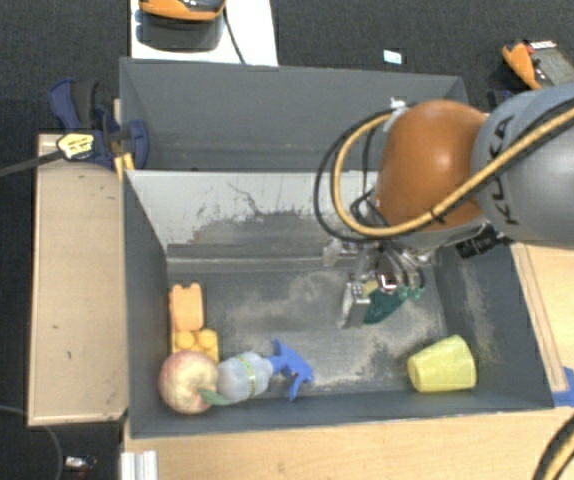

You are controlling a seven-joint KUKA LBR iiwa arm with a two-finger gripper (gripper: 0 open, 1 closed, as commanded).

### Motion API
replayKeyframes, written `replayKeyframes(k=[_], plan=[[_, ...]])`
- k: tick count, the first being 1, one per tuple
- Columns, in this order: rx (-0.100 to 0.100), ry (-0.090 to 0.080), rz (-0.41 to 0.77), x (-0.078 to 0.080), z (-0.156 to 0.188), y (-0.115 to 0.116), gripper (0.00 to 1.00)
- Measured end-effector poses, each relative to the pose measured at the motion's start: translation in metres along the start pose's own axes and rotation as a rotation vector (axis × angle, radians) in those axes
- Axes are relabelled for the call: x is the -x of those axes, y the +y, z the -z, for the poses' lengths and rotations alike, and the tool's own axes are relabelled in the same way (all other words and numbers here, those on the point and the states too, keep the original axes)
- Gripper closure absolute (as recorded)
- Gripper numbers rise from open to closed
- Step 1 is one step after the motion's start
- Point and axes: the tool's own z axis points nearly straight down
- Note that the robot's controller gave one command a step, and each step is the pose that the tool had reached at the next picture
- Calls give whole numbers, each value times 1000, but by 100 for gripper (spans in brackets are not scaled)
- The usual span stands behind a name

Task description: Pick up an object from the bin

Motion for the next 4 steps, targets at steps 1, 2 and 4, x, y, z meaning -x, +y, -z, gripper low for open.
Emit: replayKeyframes(k=[1,2,4], plan=[[0,-8,-1,2,4,0,0],[0,-16,196,10,-49,-52,0],[-3,-12,414,28,-49,-104,0]])
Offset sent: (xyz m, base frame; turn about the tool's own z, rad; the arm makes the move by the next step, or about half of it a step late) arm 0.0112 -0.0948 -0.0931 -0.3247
